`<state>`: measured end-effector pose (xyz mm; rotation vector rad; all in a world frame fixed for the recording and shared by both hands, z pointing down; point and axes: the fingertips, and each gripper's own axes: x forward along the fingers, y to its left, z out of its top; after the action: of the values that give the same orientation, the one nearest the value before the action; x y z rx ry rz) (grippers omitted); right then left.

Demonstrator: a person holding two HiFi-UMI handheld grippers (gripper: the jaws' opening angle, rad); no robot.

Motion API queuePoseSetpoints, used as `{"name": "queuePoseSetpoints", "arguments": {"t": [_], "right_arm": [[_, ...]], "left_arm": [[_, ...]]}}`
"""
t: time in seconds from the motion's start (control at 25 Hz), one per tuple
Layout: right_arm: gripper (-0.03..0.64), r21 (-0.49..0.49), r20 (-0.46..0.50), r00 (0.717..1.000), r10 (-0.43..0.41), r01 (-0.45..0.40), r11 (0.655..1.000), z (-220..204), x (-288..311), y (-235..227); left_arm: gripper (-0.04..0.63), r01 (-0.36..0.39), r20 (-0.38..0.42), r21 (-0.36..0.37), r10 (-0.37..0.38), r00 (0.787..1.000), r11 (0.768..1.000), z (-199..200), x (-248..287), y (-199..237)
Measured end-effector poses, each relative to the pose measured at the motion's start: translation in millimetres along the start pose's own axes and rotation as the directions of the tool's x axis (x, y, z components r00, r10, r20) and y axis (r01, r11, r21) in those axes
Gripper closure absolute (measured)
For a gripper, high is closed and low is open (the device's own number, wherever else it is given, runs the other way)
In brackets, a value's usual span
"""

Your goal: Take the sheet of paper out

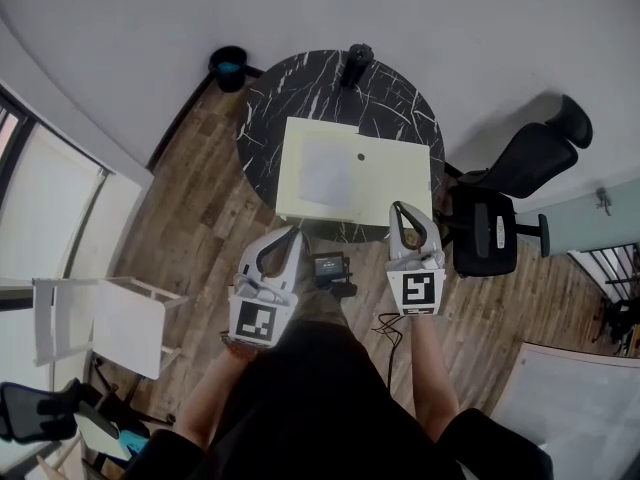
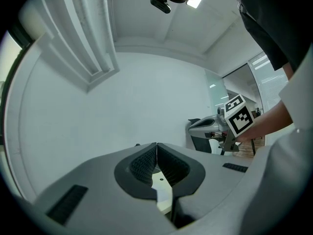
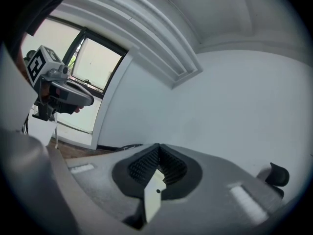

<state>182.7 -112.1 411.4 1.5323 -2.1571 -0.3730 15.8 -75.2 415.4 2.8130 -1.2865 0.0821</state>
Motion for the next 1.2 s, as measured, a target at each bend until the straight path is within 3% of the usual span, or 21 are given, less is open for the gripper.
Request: {"name": "queuePoseSetpoints", "arguments": {"t": [0.2, 0.52, 0.88, 1.0, 1.2], "right_arm": [[0.618, -0.038, -0.016, 0.999, 0.048, -0.049, 0.998, -8, 20, 6], [0.618, -0.006, -0.031, 0.993, 0.111, -0.111, 0.994, -19, 52, 5], [0.618, -0.07, -0.064, 0.978, 0.197, -0.202, 0.977, -38, 87, 12], [0.618, -0.031, -0.069, 0.971, 0.227, -0.23, 0.973, -49, 101, 15], [0.618, 0.024, -0.115, 0.953, 0.279, -0.278, 0.96, -76, 116, 26]], "left_arm": [[0.594, -0.018, 0.011, 0.015, 0.018, 1.0, 1.0, 5, 2, 10], [0.594, -0.052, 0.013, 0.013, 0.052, 0.999, 0.999, 7, 5, 23], [0.594, -0.065, -0.01, 0.026, 0.065, 0.998, 0.998, -2, 10, 28], [0.594, -0.074, 0.009, 0.013, 0.074, 0.997, 0.997, -4, 10, 30], [0.594, -0.046, -0.035, 0.022, 0.046, 0.998, 0.999, -9, 12, 20]]}}
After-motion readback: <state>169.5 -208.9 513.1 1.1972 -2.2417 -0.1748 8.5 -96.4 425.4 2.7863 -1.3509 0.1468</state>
